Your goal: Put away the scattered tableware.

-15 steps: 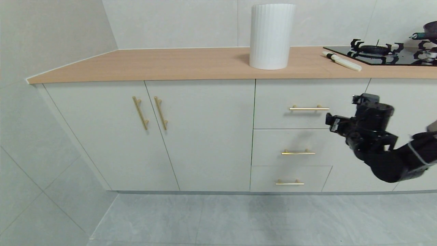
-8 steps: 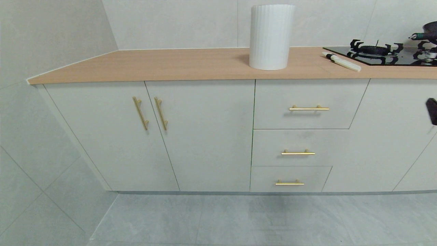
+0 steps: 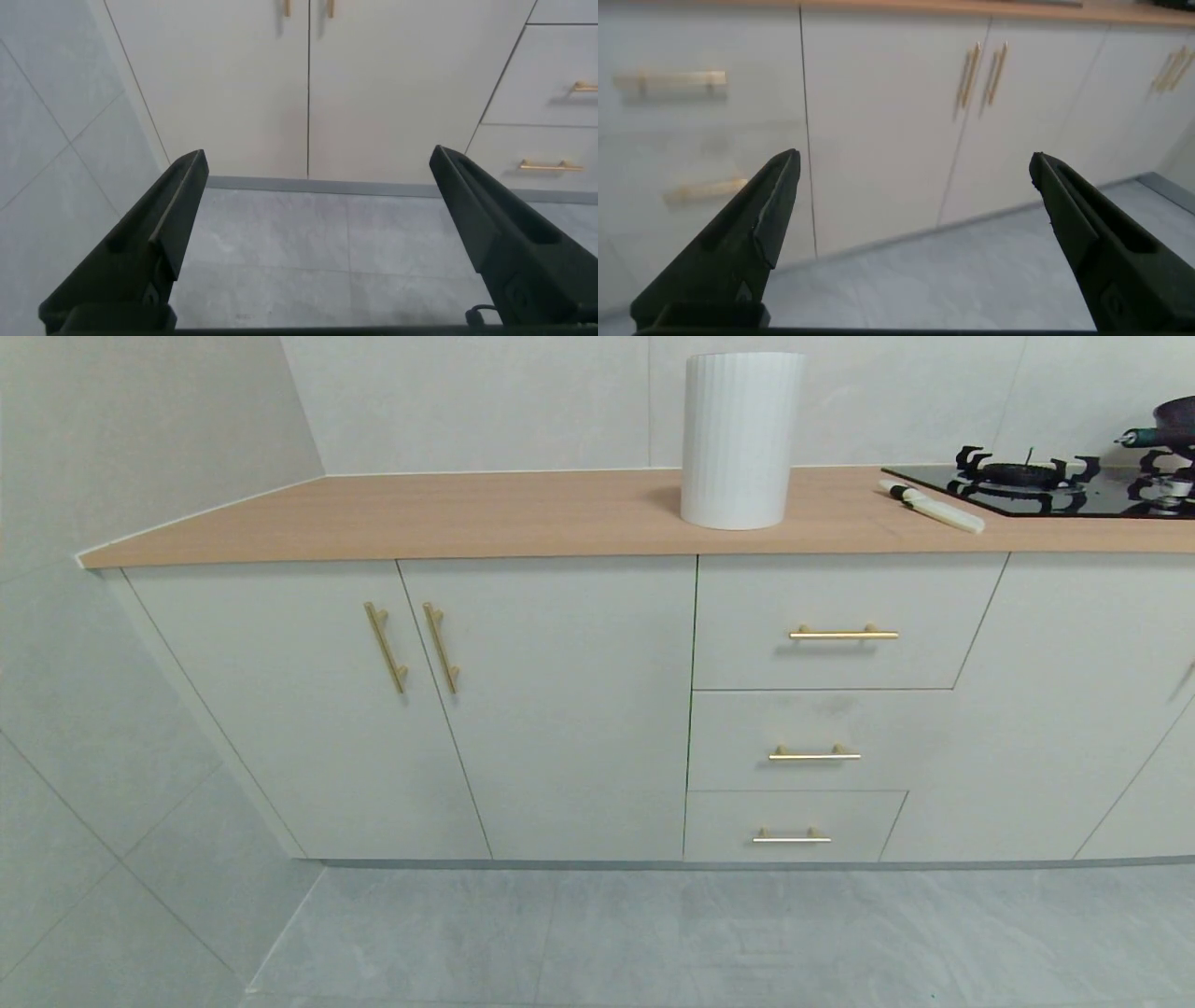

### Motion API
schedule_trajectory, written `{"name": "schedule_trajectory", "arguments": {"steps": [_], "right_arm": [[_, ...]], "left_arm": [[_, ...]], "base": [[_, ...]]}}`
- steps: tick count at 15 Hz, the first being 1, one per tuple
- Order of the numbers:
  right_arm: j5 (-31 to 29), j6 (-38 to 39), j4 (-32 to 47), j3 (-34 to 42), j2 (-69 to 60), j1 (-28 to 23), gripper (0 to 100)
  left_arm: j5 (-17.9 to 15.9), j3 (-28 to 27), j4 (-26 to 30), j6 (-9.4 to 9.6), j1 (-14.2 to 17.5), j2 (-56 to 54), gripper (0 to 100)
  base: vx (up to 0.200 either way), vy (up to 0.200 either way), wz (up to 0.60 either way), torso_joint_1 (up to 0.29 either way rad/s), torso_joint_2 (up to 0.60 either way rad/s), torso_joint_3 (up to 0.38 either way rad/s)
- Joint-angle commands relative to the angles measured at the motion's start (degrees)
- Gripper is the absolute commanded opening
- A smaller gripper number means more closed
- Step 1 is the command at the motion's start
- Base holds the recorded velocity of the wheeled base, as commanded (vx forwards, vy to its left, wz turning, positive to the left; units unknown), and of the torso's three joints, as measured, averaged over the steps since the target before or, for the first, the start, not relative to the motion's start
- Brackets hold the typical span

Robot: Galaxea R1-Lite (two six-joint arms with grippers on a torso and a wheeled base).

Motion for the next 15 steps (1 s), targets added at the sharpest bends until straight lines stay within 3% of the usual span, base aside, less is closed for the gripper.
{"name": "schedule_trajectory", "arguments": {"steps": [1, 4, 5, 7, 9, 15], "right_arm": [[0.67, -0.5, 5.3, 0.68, -13.91, -3.81, 100], [2.43, 3.28, 4.87, 6.74, -14.43, -3.73, 100], [11.13, 7.59, 3.99, 11.05, -14.43, -3.73, 100], [20.01, 10.4, 1.17, 16.58, -14.43, -3.73, 100], [25.46, 10.93, 4.51, 17.99, -14.43, -3.73, 100], [26.69, 10.75, 5.83, 17.99, -14.43, -3.64, 100]], "left_arm": [[0.01, 0.0, -0.01, -0.01, 0.02, 0.02, 100], [0.01, 0.0, -0.01, -0.01, 0.02, 0.02, 100], [0.01, 0.0, -0.01, -0.01, 0.02, 0.02, 100], [0.01, 0.0, -0.01, -0.01, 0.1, 0.02, 100], [0.01, 0.0, -0.01, -0.01, 0.02, 0.02, 100], [0.01, 0.0, -0.01, -0.01, 0.02, 0.02, 100]], "base": [[0.0, 0.0, 0.0, 0.0, 0.0, 0.0], [0.0, 0.0, 0.0, 0.0, 0.0, 0.0], [0.0, 0.0, 0.0, 0.0, 0.0, 0.0], [0.0, 0.0, 0.0, 0.0, 0.0, 0.0], [0.0, 0.0, 0.0, 0.0, 0.0, 0.0], [0.0, 0.0, 0.0, 0.0, 0.0, 0.0]]}}
